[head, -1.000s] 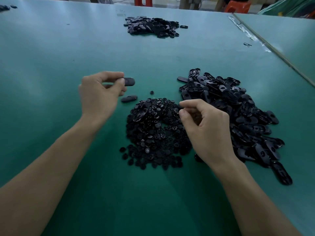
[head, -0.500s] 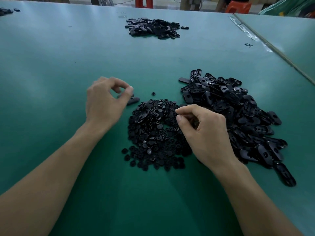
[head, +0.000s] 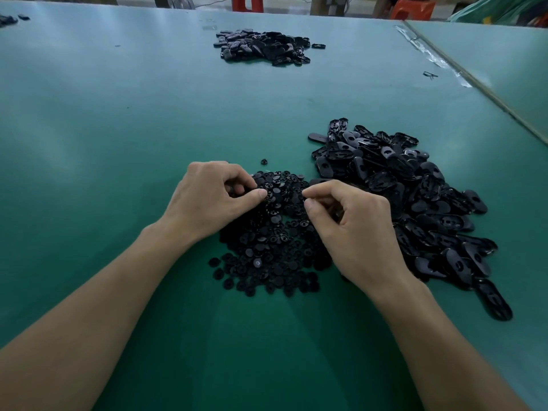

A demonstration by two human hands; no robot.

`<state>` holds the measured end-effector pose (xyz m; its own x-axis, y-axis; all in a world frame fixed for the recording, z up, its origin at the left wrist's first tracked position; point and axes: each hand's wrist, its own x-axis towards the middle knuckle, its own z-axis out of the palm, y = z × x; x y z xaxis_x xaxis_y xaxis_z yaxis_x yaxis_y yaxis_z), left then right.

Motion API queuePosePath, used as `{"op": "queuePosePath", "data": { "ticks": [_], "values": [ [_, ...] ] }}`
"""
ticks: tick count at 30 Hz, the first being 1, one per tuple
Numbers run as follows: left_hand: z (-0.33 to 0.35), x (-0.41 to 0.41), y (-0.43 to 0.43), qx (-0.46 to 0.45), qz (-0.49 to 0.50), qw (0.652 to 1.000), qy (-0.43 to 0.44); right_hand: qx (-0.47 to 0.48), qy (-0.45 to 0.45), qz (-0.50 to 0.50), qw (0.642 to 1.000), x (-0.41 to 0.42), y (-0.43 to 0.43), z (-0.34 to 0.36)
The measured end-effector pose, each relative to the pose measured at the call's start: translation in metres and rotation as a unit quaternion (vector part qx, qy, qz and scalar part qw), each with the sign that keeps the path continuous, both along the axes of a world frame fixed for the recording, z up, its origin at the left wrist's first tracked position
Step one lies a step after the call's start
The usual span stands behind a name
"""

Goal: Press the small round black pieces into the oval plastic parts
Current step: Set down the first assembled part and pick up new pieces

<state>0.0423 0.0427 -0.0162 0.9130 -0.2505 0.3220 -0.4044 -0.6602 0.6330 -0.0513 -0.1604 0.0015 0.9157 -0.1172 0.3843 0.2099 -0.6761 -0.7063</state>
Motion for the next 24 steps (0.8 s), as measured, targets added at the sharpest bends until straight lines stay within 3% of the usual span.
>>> {"op": "queuePosePath", "data": {
  "ticks": [6,12,16,19,24],
  "values": [
    [0.001,-0.002,-0.001,-0.009,0.020,0.999,-0.049,-0.034,0.013,0.010,0.999,-0.001,0.001,-0.002],
    [0.001,0.001,0.000,-0.002,0.028,0.996,-0.088,-0.197,0.098,0.080,0.972,-0.004,0.007,-0.003],
    [0.004,-0.001,-0.004,-0.067,0.036,0.989,-0.124,-0.192,0.086,0.066,0.975,-0.004,0.007,-0.003],
    [0.009,-0.006,-0.012,-0.143,0.045,0.984,-0.093,-0.168,0.090,0.060,0.980,-0.004,0.007,-0.004],
    [0.011,-0.014,-0.026,-0.288,-0.009,0.956,0.053,-0.159,0.073,0.057,0.983,-0.004,0.007,-0.002]
  ]
}}
